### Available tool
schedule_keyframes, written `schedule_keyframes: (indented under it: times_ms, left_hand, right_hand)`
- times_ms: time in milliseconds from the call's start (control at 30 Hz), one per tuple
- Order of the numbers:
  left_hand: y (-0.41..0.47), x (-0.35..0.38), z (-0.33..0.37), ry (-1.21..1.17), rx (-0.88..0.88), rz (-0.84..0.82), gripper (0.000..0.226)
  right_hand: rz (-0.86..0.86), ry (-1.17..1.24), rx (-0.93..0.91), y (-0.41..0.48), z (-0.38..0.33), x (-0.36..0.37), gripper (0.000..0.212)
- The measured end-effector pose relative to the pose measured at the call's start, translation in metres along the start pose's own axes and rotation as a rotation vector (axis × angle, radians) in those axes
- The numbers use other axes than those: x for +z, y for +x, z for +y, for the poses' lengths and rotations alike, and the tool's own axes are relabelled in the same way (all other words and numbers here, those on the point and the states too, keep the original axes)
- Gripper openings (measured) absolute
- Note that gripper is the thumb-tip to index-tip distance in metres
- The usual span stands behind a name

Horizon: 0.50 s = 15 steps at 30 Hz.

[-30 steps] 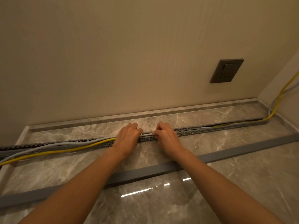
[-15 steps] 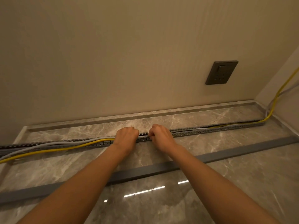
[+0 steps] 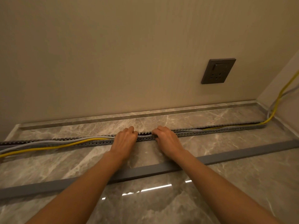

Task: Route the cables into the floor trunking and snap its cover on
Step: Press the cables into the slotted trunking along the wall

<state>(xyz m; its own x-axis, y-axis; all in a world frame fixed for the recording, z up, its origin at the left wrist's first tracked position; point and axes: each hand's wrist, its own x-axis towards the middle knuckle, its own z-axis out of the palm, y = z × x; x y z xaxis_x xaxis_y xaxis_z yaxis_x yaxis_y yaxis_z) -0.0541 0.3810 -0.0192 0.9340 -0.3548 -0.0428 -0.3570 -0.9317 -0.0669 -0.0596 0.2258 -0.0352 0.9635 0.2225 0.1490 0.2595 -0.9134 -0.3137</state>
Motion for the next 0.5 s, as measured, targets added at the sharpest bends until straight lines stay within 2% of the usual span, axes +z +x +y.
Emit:
schedule_keyframes:
  times_ms: [133, 333, 500]
  left_hand:
    - [0.007, -0.003, 0.001, -0.006, -0.044, -0.030, 0.022]
    - [0.010, -0.005, 0.006, -0.011, -0.088, -0.060, 0.023]
    - [0.010, -0.008, 0.000, -0.139, -0.137, -0.074, 0.024]
  right_hand:
    - [-0.009, -0.035, -0.084, 0.008, 0.001, -0.004, 0.020]
    - [-0.086, -0.054, -0.030, 0.017, 0.000, -0.010, 0.021]
    - [-0.140, -0.140, -0.061, 0.018, -0.007, -0.013, 0.026]
